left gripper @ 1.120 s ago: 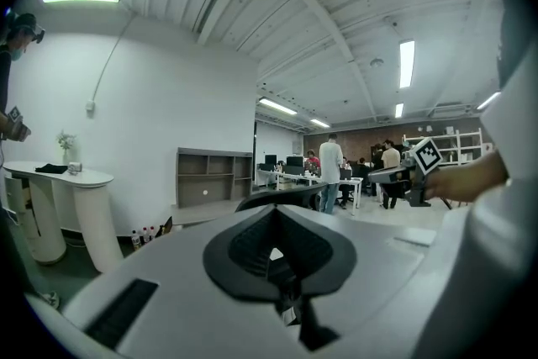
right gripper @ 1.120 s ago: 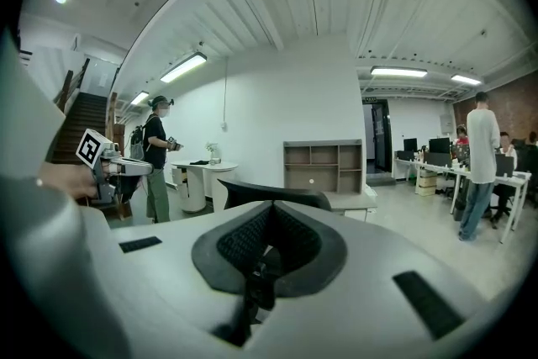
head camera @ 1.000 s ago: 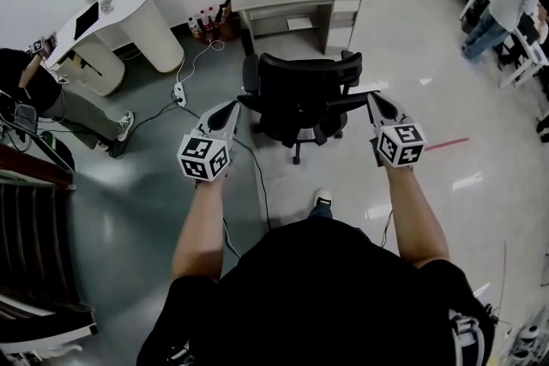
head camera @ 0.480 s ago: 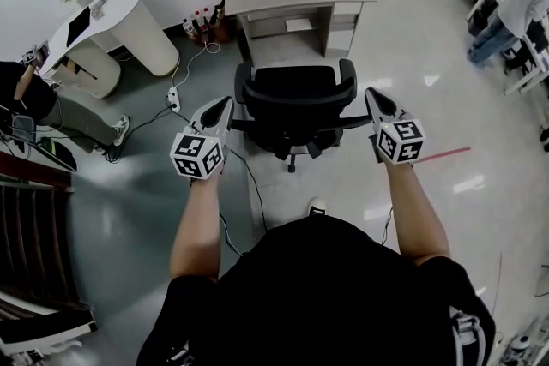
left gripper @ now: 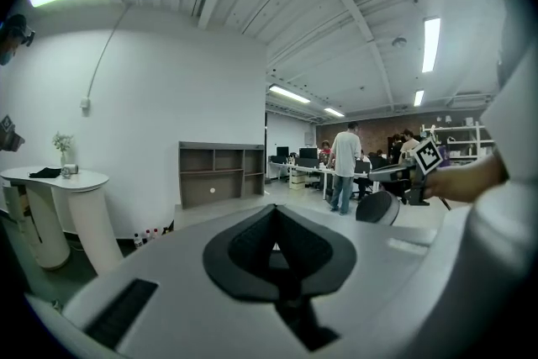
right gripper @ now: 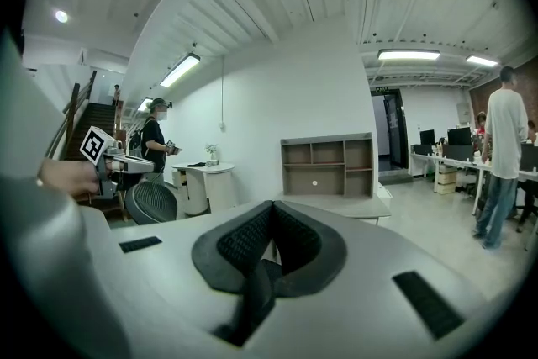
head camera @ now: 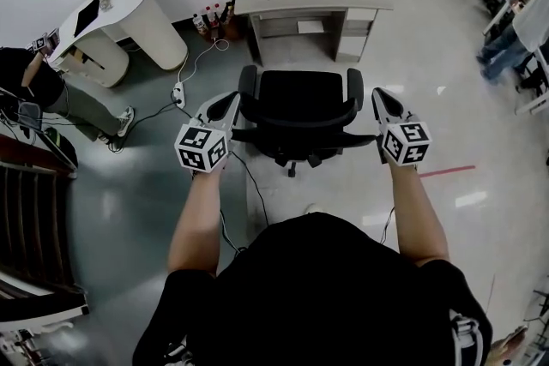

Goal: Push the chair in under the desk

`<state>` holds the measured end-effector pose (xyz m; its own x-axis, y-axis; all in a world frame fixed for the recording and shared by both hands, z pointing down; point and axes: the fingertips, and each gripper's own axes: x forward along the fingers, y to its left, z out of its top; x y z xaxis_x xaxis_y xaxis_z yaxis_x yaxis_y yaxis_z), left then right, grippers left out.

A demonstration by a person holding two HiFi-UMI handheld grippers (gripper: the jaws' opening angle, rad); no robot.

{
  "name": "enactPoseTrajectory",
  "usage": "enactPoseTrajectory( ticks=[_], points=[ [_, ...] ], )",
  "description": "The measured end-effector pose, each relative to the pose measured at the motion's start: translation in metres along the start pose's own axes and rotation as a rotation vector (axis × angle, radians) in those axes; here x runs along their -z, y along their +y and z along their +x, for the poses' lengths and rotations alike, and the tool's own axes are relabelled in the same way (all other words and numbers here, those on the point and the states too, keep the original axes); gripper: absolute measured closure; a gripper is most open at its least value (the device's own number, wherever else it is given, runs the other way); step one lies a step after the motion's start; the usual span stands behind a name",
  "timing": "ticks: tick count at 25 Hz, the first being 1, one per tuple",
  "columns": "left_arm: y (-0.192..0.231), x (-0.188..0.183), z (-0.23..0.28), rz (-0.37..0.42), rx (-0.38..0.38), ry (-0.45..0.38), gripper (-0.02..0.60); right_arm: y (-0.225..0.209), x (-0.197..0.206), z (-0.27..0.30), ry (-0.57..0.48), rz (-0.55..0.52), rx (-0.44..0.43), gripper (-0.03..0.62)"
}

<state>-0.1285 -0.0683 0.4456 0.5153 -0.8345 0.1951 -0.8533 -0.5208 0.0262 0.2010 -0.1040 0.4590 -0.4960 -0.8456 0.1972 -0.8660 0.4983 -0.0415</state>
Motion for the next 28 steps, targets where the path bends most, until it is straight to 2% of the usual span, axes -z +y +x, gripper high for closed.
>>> enactPoseTrajectory(
  ticks=[13,22,28],
  points=[
    [0.005,-0.003,0.039,0.002,-0.034,0.032,0.571,-0.039,0.003,0.039,0.008,0.010,-0.050,0.597],
    [0.016,-0.009,0.039,-0.009,-0.047,0.013,0.571,-0.033,-0.008,0.050,0.005,-0.011,-0.070,0.597],
    [0.028,-0.017,0.037,-0.006,-0.025,-0.005,0.571,-0.027,-0.022,0.050,0.001,-0.038,-0.046,0.597]
  ],
)
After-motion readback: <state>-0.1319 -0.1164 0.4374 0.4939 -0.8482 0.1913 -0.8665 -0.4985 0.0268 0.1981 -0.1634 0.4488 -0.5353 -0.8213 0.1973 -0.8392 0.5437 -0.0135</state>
